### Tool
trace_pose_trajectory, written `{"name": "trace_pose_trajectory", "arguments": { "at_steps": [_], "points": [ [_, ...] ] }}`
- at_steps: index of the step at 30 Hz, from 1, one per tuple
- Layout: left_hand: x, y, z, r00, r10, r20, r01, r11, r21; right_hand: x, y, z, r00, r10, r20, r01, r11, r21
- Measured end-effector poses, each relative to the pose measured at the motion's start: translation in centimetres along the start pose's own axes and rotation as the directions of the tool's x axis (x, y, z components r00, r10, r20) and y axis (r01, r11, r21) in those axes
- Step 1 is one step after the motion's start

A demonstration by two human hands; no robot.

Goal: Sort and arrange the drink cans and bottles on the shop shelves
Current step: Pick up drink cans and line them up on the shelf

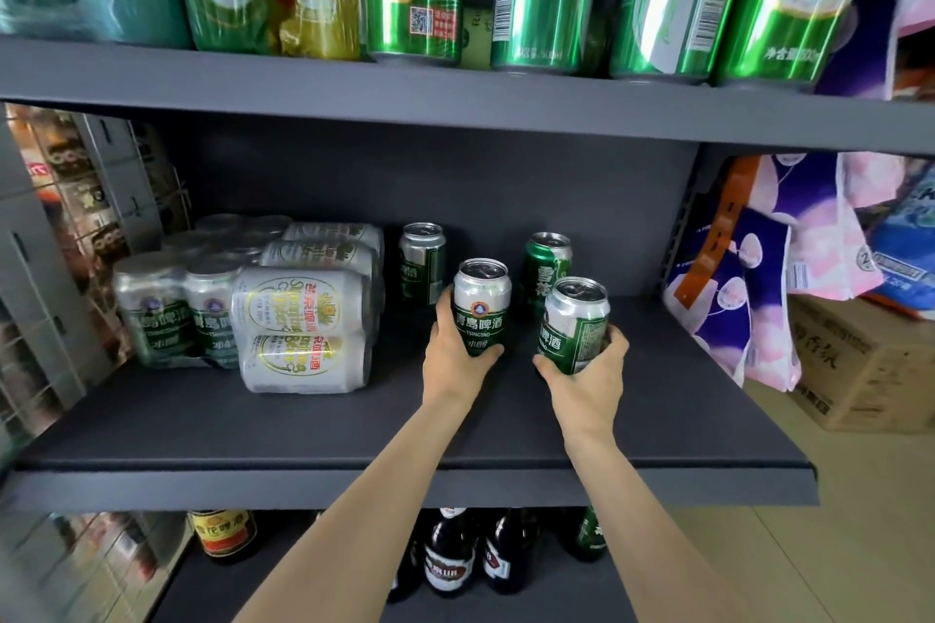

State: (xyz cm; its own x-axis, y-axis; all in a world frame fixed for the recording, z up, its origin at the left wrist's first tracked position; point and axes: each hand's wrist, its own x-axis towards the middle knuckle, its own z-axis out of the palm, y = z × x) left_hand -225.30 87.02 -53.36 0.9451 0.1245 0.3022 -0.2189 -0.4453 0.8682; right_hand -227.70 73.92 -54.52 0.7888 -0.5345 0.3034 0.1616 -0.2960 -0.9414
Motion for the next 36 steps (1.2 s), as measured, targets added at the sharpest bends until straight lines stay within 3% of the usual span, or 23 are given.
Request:
{"name": "trace_pose_trajectory", "arguments": {
  "at_steps": [5, 9, 12, 15, 17, 20, 21, 23, 26, 29, 31, 33, 36],
  "points": [
    [-0.2, 0.0, -0.5, 0.993, -0.074, -0.096, 0.083, 0.993, 0.087, 0.2, 0.2, 0.7, 0.998, 0.000, 0.068, 0.011, 0.988, -0.156],
    [-1.5, 0.4, -2.8, 0.992, -0.115, -0.047, 0.121, 0.981, 0.150, -0.2, -0.4, 1.3, 0.985, 0.007, 0.171, 0.043, 0.958, -0.285],
    [-5.1, 1.4, -5.7, 0.991, 0.130, -0.033, -0.121, 0.974, 0.190, -1.8, -1.9, -0.5, 0.996, -0.018, 0.084, 0.032, 0.985, -0.171],
    [-7.1, 3.9, -9.8, 0.857, 0.511, -0.065, -0.477, 0.835, 0.275, -4.9, -4.9, -3.8, 0.973, -0.230, -0.034, 0.226, 0.971, -0.080],
    [-7.1, 7.0, -12.9, 0.715, 0.689, -0.119, -0.617, 0.701, 0.357, -6.2, -8.7, -6.3, 0.895, -0.443, -0.058, 0.443, 0.896, -0.014],
    [-5.9, 12.6, -16.3, 0.555, 0.807, -0.200, -0.694, 0.582, 0.423, -5.7, -16.2, -9.3, 0.658, -0.748, -0.086, 0.751, 0.660, 0.002],
    [-5.6, 14.5, -17.1, 0.520, 0.828, -0.209, -0.708, 0.555, 0.438, -4.8, -18.7, -10.1, 0.598, -0.794, -0.110, 0.798, 0.603, -0.009],
    [-4.8, 17.8, -17.8, 0.513, 0.831, -0.217, -0.713, 0.553, 0.431, -2.2, -22.8, -11.5, 0.554, -0.818, -0.157, 0.821, 0.568, -0.061],
    [-3.2, 21.2, -17.8, 0.596, 0.756, -0.270, -0.638, 0.650, 0.412, 2.7, -26.7, -12.7, 0.640, -0.744, -0.192, 0.728, 0.667, -0.159],
    [-1.3, 23.2, -17.4, 0.747, 0.562, -0.357, -0.486, 0.826, 0.285, 6.9, -28.4, -13.8, 0.838, -0.524, -0.152, 0.494, 0.847, -0.195],
    [-0.6, 23.6, -17.1, 0.797, 0.484, -0.362, -0.418, 0.874, 0.248, 8.8, -28.2, -14.1, 0.935, -0.355, -0.018, 0.352, 0.931, -0.095],
    [-0.3, 23.8, -16.9, 0.812, 0.461, -0.358, -0.391, 0.885, 0.253, 9.5, -27.5, -14.1, 0.958, -0.257, 0.128, 0.258, 0.966, 0.009],
    [0.3, 24.2, -16.9, 0.840, 0.427, -0.334, -0.351, 0.898, 0.264, 10.0, -26.7, -14.0, 0.964, -0.228, 0.134, 0.222, 0.973, 0.055]
  ]
}}
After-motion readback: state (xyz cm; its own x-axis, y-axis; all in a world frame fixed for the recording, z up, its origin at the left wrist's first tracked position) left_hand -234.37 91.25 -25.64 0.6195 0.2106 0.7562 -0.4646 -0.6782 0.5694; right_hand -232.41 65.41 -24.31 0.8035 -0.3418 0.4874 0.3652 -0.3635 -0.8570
